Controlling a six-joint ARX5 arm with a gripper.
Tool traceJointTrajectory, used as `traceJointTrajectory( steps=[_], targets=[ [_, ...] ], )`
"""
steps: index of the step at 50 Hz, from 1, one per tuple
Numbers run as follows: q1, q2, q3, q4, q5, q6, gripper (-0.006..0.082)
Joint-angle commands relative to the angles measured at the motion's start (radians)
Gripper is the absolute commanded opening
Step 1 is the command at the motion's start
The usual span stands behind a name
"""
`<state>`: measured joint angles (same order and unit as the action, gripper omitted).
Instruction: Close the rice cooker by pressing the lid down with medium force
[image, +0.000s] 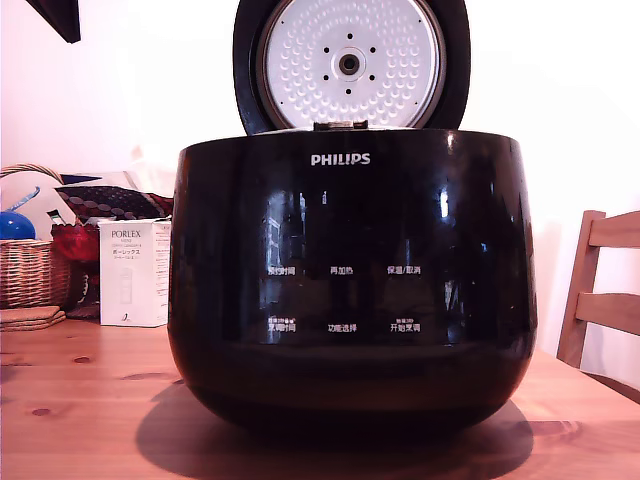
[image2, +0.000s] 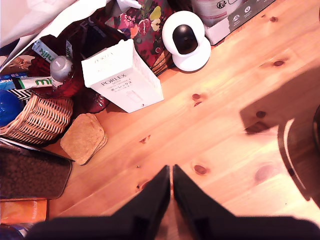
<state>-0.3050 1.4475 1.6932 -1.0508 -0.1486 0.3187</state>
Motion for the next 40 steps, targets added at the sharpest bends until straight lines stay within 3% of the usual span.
traceJointTrajectory(
  steps=[1, 14, 26, 40],
  targets=[
    [0.037, -0.014, 0.007, 0.163, 0.027, 0.001, -0.0024],
    [0.037, -0.014, 0.01, 0.3, 0.091, 0.031, -0.0024],
    [0.037, -0.014, 0.018, 0.45, 0.233, 0.075, -0.0024],
    [0.035, 0.05, 0.183, 0.45, 0.335, 0.204, -0.0024]
  ],
)
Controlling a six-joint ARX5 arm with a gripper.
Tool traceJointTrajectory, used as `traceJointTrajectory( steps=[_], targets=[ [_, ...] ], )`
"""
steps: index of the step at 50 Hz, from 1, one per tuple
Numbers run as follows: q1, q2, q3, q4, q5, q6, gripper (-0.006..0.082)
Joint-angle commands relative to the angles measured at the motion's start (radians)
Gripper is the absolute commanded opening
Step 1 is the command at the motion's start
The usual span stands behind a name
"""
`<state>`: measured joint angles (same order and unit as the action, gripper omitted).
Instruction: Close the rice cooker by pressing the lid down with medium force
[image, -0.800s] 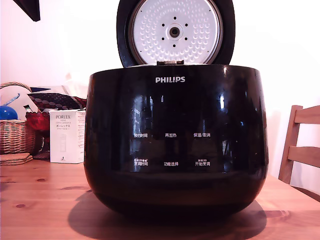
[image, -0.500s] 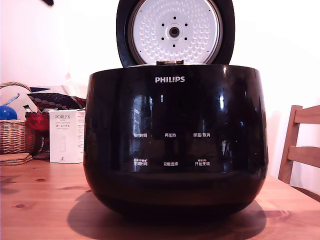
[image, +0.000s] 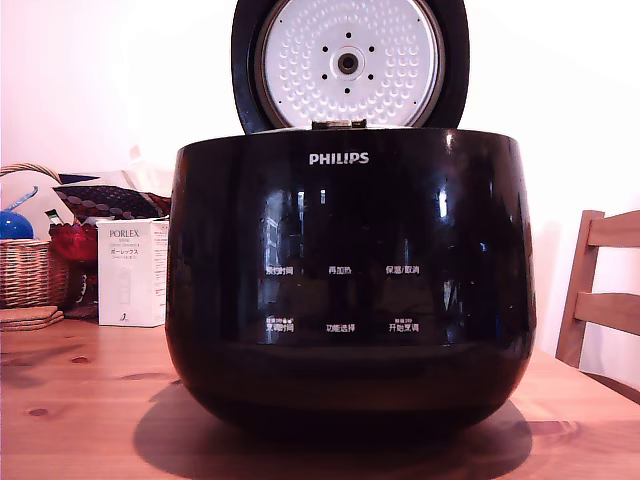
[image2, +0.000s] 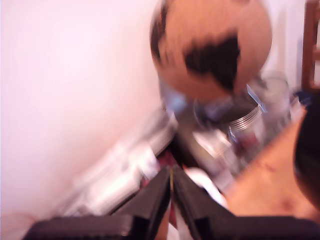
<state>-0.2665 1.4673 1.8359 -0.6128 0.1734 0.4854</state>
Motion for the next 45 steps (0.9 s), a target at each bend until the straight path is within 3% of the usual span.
traceJointTrajectory(
  steps=[1, 21, 45],
  targets=[
    [-0.003, 0.038, 0.058, 0.01, 0.023, 0.045, -0.0024],
    [-0.049, 0.225, 0.312, -0.044, 0.091, 0.254, -0.0024],
    [-0.15, 0.373, 0.411, -0.082, 0.156, 0.319, -0.0024]
  ],
)
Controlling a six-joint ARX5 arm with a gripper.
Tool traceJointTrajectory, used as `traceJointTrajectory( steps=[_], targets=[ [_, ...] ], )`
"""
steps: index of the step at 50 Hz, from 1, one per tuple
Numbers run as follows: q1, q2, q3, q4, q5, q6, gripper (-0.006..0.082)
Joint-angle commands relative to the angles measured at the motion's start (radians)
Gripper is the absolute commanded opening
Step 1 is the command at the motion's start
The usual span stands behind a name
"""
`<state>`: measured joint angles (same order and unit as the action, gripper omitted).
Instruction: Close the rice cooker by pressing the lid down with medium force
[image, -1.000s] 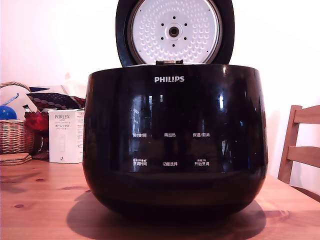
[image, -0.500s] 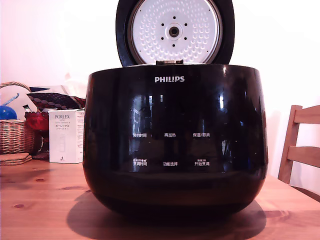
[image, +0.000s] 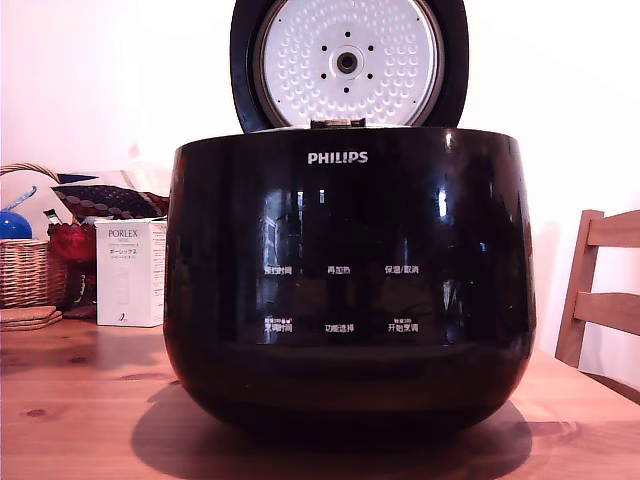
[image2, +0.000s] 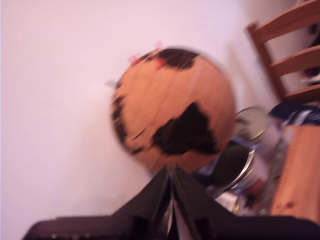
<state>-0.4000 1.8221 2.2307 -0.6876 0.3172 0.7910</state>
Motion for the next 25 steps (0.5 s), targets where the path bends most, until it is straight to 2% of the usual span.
traceJointTrajectory(
  steps=[1, 25],
  targets=[
    [-0.022, 0.019, 0.016, -0.013, 0.015, 0.013, -0.0024],
    [-0.099, 0.037, 0.016, -0.15, 0.039, 0.028, -0.0024]
  ],
)
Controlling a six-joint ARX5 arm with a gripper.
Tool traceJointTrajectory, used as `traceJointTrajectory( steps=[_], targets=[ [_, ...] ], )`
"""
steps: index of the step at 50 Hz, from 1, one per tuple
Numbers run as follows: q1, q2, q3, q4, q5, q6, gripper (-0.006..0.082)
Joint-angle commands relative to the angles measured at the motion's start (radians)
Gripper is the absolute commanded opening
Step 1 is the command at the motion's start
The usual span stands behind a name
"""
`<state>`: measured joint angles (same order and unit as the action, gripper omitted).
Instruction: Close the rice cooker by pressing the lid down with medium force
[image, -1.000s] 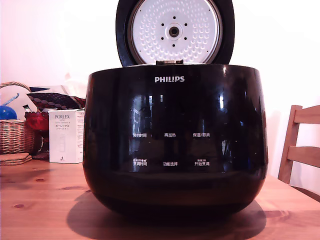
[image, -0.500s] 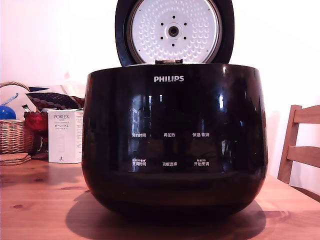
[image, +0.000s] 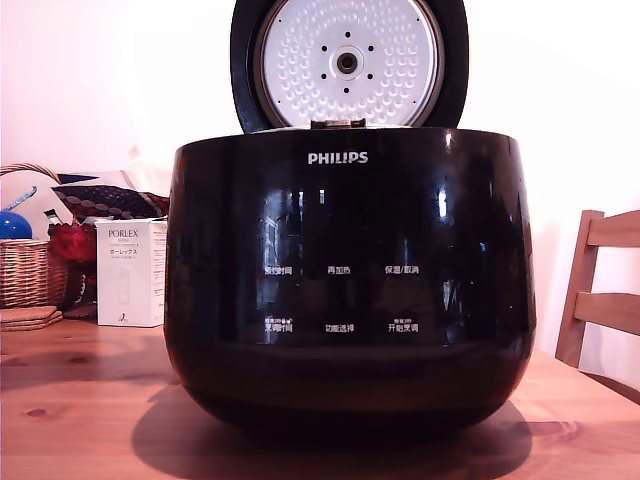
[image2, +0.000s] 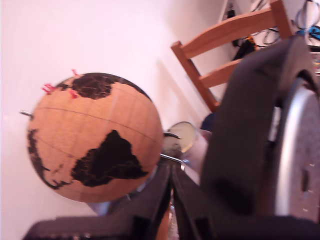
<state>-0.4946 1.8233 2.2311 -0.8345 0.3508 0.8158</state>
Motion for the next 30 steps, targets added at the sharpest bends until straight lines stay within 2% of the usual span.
traceJointTrajectory(
  steps=[1, 19, 30],
  targets=[
    [-0.005, 0.035, 0.016, -0.007, 0.005, 0.003, -0.0024],
    [-0.006, 0.036, 0.016, -0.083, 0.005, -0.005, -0.0024],
    [-0.018, 0.036, 0.016, -0.076, 0.006, -0.015, -0.0024]
  ],
)
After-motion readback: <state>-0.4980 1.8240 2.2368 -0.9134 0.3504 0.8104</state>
